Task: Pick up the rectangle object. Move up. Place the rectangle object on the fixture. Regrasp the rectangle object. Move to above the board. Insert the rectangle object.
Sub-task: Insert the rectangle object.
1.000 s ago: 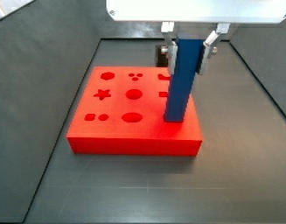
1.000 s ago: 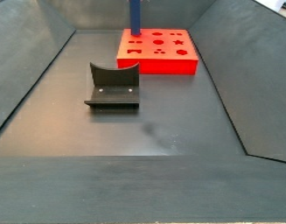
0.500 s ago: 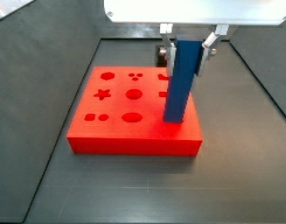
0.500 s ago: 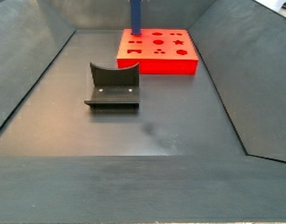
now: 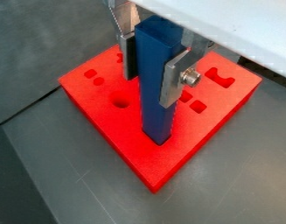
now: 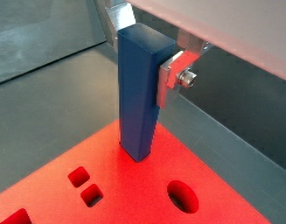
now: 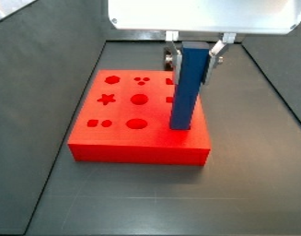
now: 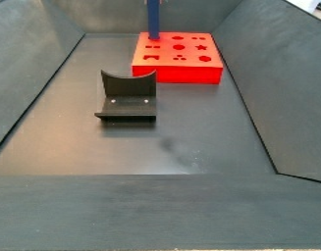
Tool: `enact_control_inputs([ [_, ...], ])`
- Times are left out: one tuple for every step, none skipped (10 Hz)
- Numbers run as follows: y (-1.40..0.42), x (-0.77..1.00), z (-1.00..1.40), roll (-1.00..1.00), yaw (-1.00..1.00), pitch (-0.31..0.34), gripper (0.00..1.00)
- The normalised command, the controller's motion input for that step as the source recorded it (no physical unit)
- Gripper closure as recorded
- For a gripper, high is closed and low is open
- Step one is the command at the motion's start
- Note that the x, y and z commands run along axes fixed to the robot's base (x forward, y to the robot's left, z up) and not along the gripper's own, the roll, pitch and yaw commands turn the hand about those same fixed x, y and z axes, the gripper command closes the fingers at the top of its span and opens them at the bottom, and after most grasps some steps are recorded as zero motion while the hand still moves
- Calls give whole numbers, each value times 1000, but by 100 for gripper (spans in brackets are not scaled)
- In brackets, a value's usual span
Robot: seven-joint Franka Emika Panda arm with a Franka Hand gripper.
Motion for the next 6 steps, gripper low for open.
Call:
enact_control_inputs([
  [86,17,-269,81,0,0,100],
  [163,11,-331,167,186,0,100],
  [0,0,-237,123,91,0,100],
  [0,0,-189,107,46,-1,100],
  [0,-37,-346,114,31,-60,100],
  [94,0,-709,-6,0,-139,100],
])
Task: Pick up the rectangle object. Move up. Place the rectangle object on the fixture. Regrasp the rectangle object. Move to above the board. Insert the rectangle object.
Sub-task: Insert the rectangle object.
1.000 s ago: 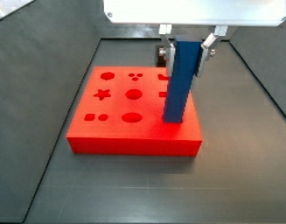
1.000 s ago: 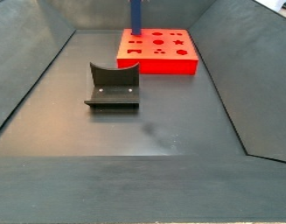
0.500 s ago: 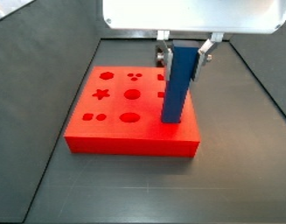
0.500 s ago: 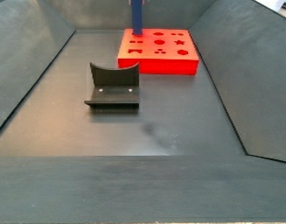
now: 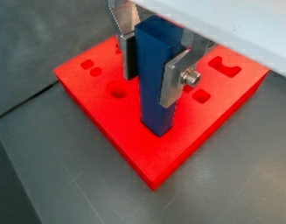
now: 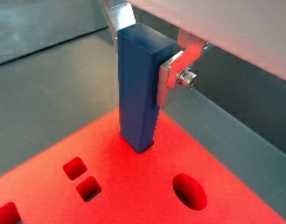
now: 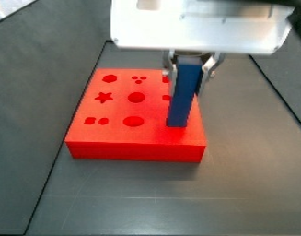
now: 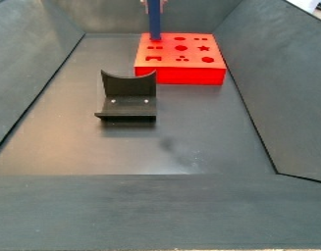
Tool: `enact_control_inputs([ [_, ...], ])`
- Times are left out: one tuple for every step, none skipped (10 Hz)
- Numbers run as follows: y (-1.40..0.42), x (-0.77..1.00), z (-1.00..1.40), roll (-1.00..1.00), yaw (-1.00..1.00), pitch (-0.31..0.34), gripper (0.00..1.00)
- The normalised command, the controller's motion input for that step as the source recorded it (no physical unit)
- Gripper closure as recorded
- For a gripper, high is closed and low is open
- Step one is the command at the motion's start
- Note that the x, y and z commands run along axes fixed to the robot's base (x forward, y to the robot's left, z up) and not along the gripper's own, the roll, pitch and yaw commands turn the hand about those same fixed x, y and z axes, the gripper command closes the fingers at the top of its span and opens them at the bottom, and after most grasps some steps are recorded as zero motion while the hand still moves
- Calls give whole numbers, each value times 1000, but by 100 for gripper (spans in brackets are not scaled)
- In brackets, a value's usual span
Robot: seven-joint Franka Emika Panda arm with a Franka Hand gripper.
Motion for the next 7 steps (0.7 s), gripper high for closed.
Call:
enact_control_inputs([
  [86,0,-754,-23,0,-117,100],
  [40,0,-643,0,0,-123,100],
  [14,0,-334,0,0,-97,100],
  [0,0,0,0,0,-9,100],
  [0,0,-17,19,0,0,100],
  [0,-31,0,29,-3,0,100],
  [9,0,0,0,0,0,100],
])
